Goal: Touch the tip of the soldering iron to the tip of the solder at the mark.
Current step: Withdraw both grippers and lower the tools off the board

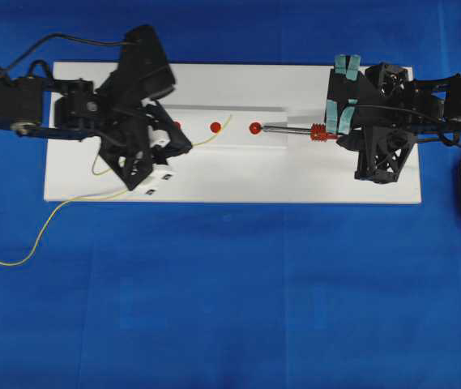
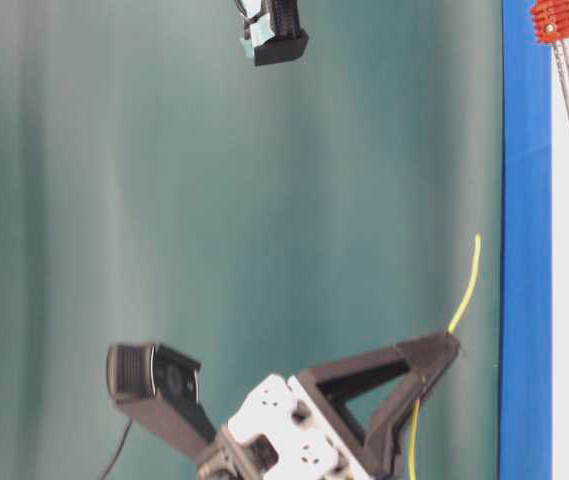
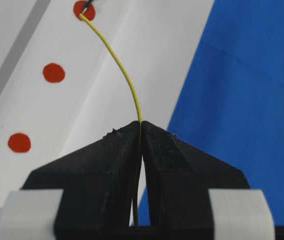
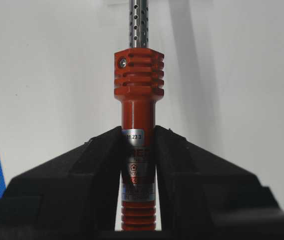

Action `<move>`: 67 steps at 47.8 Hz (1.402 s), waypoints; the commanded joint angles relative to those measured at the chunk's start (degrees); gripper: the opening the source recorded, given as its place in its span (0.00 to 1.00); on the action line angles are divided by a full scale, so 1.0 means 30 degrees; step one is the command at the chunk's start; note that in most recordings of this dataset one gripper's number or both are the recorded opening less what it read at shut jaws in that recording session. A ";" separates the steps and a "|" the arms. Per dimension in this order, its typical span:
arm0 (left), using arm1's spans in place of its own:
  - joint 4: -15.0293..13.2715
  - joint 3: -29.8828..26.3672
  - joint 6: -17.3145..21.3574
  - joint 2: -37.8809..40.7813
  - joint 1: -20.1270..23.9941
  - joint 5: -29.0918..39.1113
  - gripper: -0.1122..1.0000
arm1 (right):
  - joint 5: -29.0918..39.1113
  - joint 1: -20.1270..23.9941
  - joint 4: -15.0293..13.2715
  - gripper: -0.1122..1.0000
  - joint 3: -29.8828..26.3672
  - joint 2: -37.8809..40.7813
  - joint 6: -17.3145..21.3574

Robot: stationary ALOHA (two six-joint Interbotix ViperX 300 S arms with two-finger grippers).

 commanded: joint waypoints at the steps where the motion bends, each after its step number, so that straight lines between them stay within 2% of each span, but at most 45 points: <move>1: 0.0000 0.0117 -0.0029 -0.0732 -0.0029 -0.0586 0.12 | -0.0117 0.0029 0.0000 0.16 -0.0498 -0.0117 0.0000; 13: -0.0029 0.0645 0.0029 -0.1113 -0.0059 -0.0762 0.12 | -0.0381 -0.0381 -0.0059 0.16 -0.0352 -0.1230 0.0000; 25: -0.0029 0.2109 -0.0029 -0.2344 -0.0176 -0.1992 0.12 | -0.0469 -0.0557 -0.0059 0.16 0.0967 -0.5156 0.0059; 32: -0.0029 0.2813 -0.0029 -0.2900 -0.0176 -0.2871 0.12 | -0.0879 -0.0557 -0.0059 0.16 0.1699 -0.7031 0.0527; 41: -0.0029 0.2988 -0.0029 -0.3076 -0.0322 -0.3105 0.12 | -0.1055 -0.0557 0.0000 0.16 0.1670 -0.7031 0.0938; 46: -0.0029 0.3018 -0.0029 -0.3135 -0.1113 -0.3193 0.12 | -0.1289 -0.0264 0.0205 0.16 0.1699 -0.7119 0.1670; 54: -0.0117 0.3398 -0.0117 -0.3428 -0.3193 -0.3574 0.12 | -0.1494 0.1729 0.0381 0.16 0.1875 -0.7881 0.3018; 67: -0.0264 0.3838 -0.0439 -0.3604 -0.7822 -0.4834 0.12 | -0.2637 0.6621 0.0381 0.16 0.2021 -0.8086 0.4482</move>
